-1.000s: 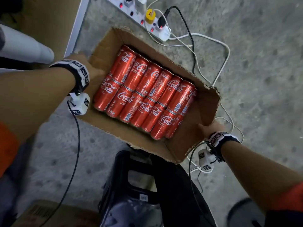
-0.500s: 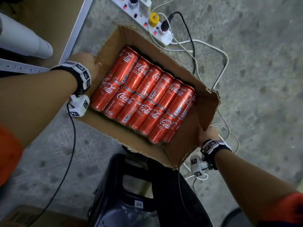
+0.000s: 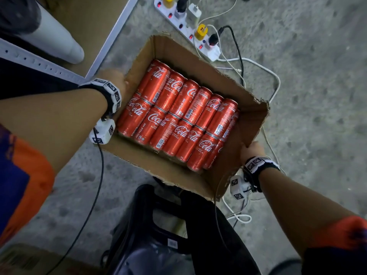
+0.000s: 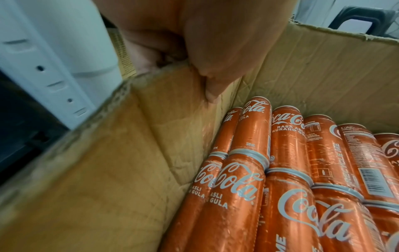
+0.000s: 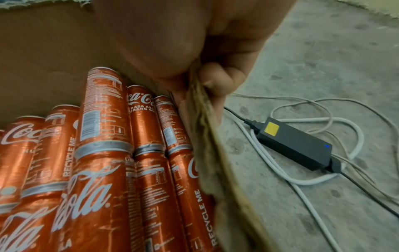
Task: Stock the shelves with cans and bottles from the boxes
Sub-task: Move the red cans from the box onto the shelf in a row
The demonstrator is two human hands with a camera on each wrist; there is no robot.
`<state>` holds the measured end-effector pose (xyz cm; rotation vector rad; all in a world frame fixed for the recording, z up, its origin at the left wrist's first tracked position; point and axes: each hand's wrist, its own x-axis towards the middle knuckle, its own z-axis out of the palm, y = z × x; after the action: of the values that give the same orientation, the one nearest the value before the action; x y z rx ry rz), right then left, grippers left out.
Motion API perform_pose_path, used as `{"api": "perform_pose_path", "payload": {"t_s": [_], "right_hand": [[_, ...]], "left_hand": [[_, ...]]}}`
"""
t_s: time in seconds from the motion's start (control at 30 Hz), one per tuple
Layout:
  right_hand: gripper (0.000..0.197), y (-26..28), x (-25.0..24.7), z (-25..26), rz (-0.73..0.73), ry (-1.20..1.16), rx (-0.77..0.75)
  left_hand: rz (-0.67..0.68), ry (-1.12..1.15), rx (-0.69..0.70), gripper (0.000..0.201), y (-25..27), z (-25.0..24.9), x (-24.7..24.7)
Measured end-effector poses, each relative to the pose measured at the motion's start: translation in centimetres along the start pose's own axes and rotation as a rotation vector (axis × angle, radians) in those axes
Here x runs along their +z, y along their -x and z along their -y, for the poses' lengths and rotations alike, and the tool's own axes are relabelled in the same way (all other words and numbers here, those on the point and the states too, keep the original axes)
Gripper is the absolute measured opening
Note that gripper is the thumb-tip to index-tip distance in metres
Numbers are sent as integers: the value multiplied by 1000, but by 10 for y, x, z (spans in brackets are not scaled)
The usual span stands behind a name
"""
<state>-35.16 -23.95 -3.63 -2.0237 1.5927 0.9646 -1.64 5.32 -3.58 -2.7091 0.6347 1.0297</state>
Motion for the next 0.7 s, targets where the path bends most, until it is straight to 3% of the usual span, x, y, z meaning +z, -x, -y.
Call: {"api": "perform_pose_path", "payload": {"t_s": [0.1, 0.33, 0.47, 0.57, 0.7], "right_hand": [[35, 2, -2, 15, -38, -4, -58], [35, 13, -10, 58, -83, 130, -174], [36, 20, -12, 82, -101, 227, -245], [35, 26, -13, 99, -125, 284, -308], [33, 37, -12, 128, -110, 349, -392]], "left_hand": [[34, 13, -27, 39, 12, 20, 11], [-75, 134, -122, 32, 53, 63, 49], [5, 226, -217, 36, 73, 71, 62], [-8, 257, -207, 38, 87, 93, 83], [-3, 361, -324, 35, 108, 114, 110]]}}
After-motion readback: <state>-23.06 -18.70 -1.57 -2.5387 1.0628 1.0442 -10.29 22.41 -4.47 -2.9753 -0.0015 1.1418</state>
